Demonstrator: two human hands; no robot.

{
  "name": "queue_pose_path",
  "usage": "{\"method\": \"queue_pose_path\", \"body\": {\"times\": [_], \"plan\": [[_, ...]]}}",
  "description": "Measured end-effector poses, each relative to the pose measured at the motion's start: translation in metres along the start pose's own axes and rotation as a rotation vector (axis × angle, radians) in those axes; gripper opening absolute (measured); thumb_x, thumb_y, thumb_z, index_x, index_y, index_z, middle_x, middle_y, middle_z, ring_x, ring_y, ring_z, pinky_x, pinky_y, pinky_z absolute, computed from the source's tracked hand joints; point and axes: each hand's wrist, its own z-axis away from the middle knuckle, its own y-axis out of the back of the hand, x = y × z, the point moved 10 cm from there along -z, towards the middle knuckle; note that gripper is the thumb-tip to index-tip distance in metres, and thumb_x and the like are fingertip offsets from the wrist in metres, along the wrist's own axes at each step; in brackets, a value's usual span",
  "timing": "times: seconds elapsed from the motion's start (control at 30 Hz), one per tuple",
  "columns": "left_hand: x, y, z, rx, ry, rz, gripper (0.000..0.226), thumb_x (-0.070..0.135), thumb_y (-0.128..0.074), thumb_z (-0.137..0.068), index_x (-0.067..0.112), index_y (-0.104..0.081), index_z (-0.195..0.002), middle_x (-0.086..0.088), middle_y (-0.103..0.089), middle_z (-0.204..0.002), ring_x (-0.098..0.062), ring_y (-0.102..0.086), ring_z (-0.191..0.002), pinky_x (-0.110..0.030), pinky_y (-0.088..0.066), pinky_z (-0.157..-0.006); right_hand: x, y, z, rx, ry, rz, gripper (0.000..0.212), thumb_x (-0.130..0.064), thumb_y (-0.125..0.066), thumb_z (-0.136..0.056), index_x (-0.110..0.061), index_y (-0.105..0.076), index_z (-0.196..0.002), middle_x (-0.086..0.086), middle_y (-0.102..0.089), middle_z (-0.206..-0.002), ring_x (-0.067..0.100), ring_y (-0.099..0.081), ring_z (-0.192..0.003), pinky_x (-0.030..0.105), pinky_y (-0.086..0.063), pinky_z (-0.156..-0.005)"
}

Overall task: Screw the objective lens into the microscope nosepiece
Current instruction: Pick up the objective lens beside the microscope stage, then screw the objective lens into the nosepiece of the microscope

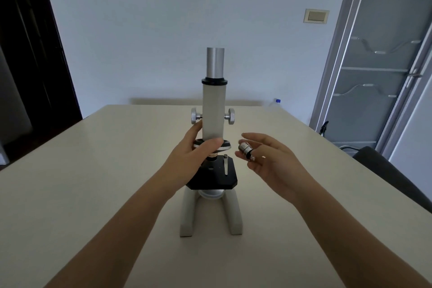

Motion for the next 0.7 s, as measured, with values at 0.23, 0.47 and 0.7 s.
{"method": "queue_pose_path", "body": {"times": [0.23,0.47,0.7], "plan": [[-0.001,0.002,0.000,0.041,0.053,0.061,0.030,0.043,-0.053,-0.086,0.040,-0.056,-0.116,0.021,-0.072,-0.091,0.005,-0.063,-0.086,-0.012,-0.043,-0.067,-0.013,-0.028,0.010,-0.083,0.085,0.082,0.038,0.014,-0.047,-0.081,-0.011,-0.067,-0.101,0.007,-0.070,-0.092,0.010,-0.068,-0.069,0.016,-0.049,-0.059],[-0.009,0.003,0.001,0.099,0.143,0.100,0.036,0.048,-0.054,-0.083,0.018,-0.072,-0.092,0.006,-0.073,-0.081,-0.005,-0.066,-0.074,-0.017,-0.043,-0.066,-0.020,-0.031,0.015,0.026,0.149,0.243,0.020,-0.009,-0.059,-0.086,-0.014,-0.060,-0.105,0.005,-0.072,-0.091,0.017,-0.071,-0.073,0.023,-0.053,-0.058],[-0.018,0.016,0.004,0.172,0.212,0.258,0.037,0.051,-0.061,-0.076,0.017,-0.075,-0.080,-0.008,-0.071,-0.084,-0.021,-0.066,-0.076,-0.023,-0.052,-0.068,-0.026,-0.038,0.021,0.103,0.221,0.385,0.010,-0.019,-0.063,-0.084,-0.017,-0.065,-0.094,-0.003,-0.071,-0.085,0.008,-0.068,-0.071,0.020,-0.051,-0.058]]}}
